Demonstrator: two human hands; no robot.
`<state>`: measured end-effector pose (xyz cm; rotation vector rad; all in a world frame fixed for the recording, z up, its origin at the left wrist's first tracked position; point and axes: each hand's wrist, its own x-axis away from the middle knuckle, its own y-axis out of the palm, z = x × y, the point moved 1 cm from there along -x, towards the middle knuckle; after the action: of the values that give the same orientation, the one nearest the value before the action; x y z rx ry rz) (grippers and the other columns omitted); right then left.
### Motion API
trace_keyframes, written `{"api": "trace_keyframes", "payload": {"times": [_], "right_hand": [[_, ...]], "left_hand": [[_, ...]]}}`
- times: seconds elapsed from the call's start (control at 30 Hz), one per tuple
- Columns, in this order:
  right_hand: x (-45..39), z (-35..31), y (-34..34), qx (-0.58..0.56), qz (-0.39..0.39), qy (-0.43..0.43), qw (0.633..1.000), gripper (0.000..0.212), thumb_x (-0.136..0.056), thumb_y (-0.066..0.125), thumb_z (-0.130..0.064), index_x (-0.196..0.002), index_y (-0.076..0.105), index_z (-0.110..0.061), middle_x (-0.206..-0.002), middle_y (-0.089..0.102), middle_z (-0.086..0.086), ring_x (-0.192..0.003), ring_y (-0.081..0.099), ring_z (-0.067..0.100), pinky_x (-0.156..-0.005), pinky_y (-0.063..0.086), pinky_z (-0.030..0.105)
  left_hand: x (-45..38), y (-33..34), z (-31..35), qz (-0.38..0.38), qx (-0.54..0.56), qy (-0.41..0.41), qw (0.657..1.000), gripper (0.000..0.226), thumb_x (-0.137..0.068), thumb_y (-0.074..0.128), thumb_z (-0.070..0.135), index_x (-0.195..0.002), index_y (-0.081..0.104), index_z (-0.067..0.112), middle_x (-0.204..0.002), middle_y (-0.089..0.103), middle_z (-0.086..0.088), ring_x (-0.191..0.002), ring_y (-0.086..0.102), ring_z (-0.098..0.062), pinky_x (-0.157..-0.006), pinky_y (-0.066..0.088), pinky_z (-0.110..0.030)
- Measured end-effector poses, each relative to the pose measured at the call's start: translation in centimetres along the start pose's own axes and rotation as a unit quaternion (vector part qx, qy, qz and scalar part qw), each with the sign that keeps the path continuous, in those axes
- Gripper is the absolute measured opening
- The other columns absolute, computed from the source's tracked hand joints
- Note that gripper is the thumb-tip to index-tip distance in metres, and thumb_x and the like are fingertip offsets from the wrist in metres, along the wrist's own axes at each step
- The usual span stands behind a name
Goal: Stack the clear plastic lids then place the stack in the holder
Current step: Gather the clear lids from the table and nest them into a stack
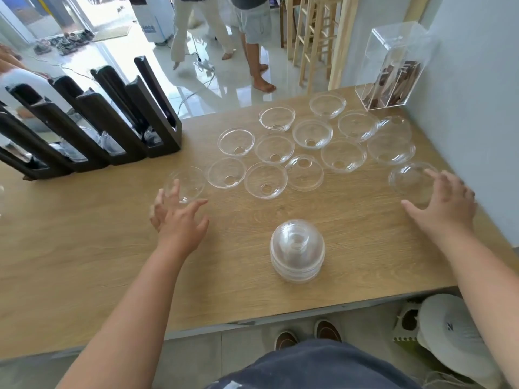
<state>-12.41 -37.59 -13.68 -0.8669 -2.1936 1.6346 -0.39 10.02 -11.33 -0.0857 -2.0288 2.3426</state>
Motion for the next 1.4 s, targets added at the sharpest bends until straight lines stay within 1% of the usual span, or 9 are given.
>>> {"api": "trace_keyframes", "payload": {"times": [0.2, 0.33, 0.4, 0.47, 0.57, 0.77, 1.0, 1.2, 1.4], "right_hand": [[-1.4, -1.7, 1.4, -0.027, -0.029, 0.021, 0.999, 0.063, -0.071, 0.077, -0.046, -0.126, 0.056, -0.022, -0.151, 0.03, 0.018, -0.14, 0.026, 0.036, -0.113, 0.02, 0.045], [0.3, -1.5, 1.2, -0.104, 0.0, 0.022, 0.994, 0.044, -0.072, 0.081, -0.036, -0.106, 0.062, -0.016, -0.147, 0.035, 0.015, -0.135, 0.032, 0.037, -0.111, 0.028, 0.043], [1.3, -1.7, 0.7, -0.152, 0.006, 0.026, 0.988, 0.038, -0.072, 0.081, -0.032, -0.1, 0.061, -0.016, -0.147, 0.037, 0.013, -0.136, 0.033, 0.032, -0.109, 0.029, 0.039], [2.3, -2.3, -0.1, -0.191, 0.019, 0.019, 0.981, 0.037, -0.071, 0.082, -0.03, -0.097, 0.061, -0.016, -0.144, 0.04, 0.012, -0.135, 0.036, 0.027, -0.108, 0.029, 0.036], [4.1, -4.3, -2.2, -0.282, 0.013, 0.001, 0.959, 0.044, -0.068, 0.084, -0.033, -0.102, 0.056, -0.028, -0.138, 0.048, 0.005, -0.125, 0.046, 0.02, -0.103, 0.036, 0.034], [9.4, -11.7, -4.8, -0.407, -0.158, -0.175, 0.882, 0.083, -0.058, 0.086, -0.044, -0.128, 0.042, -0.038, -0.132, 0.051, -0.013, -0.119, 0.051, 0.002, -0.098, 0.041, 0.02], [11.1, -15.5, -3.0, -0.325, -0.23, -0.313, 0.862, 0.077, -0.063, 0.083, -0.043, -0.132, 0.049, -0.038, -0.138, 0.044, -0.013, -0.133, 0.04, 0.011, -0.11, 0.034, 0.042], [11.4, -15.0, -1.4, -0.266, -0.268, -0.312, 0.872, 0.075, -0.064, 0.076, -0.05, -0.131, 0.042, -0.051, -0.138, 0.038, -0.019, -0.132, 0.034, 0.008, -0.112, 0.032, 0.044], [11.7, -14.7, -1.2, -0.273, -0.251, -0.322, 0.871, 0.086, -0.063, 0.079, -0.051, -0.135, 0.033, -0.053, -0.142, 0.037, -0.021, -0.135, 0.034, 0.01, -0.111, 0.032, 0.046]], "left_hand": [[0.3, 0.3, -0.8, -0.025, 0.013, 0.016, 0.999, 0.045, -0.091, 0.05, 0.044, -0.133, 0.057, 0.031, -0.142, 0.05, 0.01, -0.149, 0.0, -0.03, -0.116, -0.002, -0.05], [2.5, -1.9, 1.8, 0.006, 0.18, -0.005, 0.984, 0.038, -0.092, 0.061, 0.038, -0.129, 0.06, 0.036, -0.132, 0.056, 0.016, -0.143, 0.019, -0.02, -0.114, 0.012, -0.047], [3.1, -3.0, 3.0, -0.005, 0.384, -0.027, 0.923, 0.033, -0.093, 0.063, 0.027, -0.125, 0.064, 0.033, -0.128, 0.06, 0.014, -0.135, 0.038, -0.014, -0.112, 0.028, -0.041], [3.6, -3.7, 4.0, -0.034, 0.594, -0.093, 0.798, 0.028, -0.093, 0.06, 0.015, -0.115, 0.067, 0.031, -0.12, 0.067, 0.013, -0.118, 0.055, -0.009, -0.099, 0.039, -0.029], [4.1, -2.7, 4.2, -0.054, 0.687, -0.179, 0.702, 0.025, -0.092, 0.059, 0.008, -0.107, 0.065, 0.027, -0.117, 0.069, 0.004, -0.1, 0.059, -0.014, -0.081, 0.041, -0.027], [5.2, -0.2, 1.8, -0.072, 0.638, -0.217, 0.736, 0.066, -0.06, 0.089, 0.024, -0.117, 0.056, 0.026, -0.134, 0.056, -0.009, -0.099, 0.06, -0.013, -0.082, 0.046, -0.03], [5.1, 0.8, 2.2, -0.086, 0.425, -0.109, 0.894, 0.108, -0.052, 0.095, 0.027, -0.144, 0.039, 0.036, -0.148, 0.019, 0.005, -0.109, 0.053, -0.022, -0.092, 0.05, -0.034], [5.5, 1.1, 3.1, -0.065, 0.374, -0.078, 0.922, 0.102, -0.054, 0.095, 0.027, -0.14, 0.039, 0.029, -0.145, 0.029, 0.002, -0.105, 0.052, -0.019, -0.091, 0.049, -0.031], [7.3, -0.9, 4.1, -0.026, 0.453, -0.08, 0.887, 0.096, -0.056, 0.092, 0.038, -0.134, 0.036, 0.041, -0.136, 0.04, 0.017, -0.104, 0.055, -0.01, -0.089, 0.05, -0.034]]}}
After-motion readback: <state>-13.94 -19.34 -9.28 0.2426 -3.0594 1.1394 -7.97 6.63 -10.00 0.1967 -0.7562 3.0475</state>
